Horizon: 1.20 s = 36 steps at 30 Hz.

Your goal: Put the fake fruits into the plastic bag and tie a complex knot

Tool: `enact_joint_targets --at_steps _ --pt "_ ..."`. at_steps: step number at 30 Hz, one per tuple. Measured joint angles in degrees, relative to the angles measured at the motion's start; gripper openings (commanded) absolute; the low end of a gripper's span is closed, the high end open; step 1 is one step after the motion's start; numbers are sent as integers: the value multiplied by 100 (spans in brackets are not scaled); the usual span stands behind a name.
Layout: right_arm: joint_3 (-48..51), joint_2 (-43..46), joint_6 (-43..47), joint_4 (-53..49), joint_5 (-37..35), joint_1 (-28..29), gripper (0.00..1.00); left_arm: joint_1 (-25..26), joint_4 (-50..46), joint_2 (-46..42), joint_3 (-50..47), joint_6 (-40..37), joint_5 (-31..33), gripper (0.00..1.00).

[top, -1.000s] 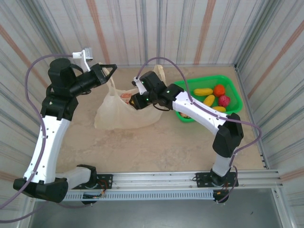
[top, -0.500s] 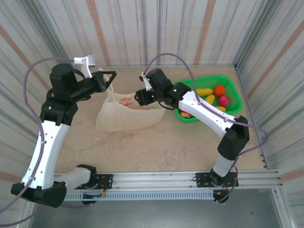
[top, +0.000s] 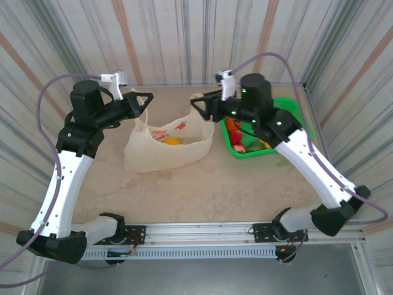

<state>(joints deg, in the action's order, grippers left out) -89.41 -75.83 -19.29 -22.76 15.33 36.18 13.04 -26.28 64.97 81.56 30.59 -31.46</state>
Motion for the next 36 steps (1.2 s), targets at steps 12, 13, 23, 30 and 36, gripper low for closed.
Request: enact_joint_targets --at_steps 12,13,23,30,36 --pt "1515 -811 -608 -398 -201 -2337 67 72 81 -7 -22 -149 7 0" --pt "1526 -1025 -595 -470 -205 -2367 67 92 81 -11 -22 -181 7 0" --pt "763 -2957 -361 -879 -214 -2459 77 472 339 -179 -367 -525 76 0" --pt "72 -3807 -249 -1023 -221 -2459 84 693 400 -179 -446 -664 157 0" --pt "-417 -4553 -249 -1128 -223 -2461 79 774 396 -177 -446 -802 223 0"
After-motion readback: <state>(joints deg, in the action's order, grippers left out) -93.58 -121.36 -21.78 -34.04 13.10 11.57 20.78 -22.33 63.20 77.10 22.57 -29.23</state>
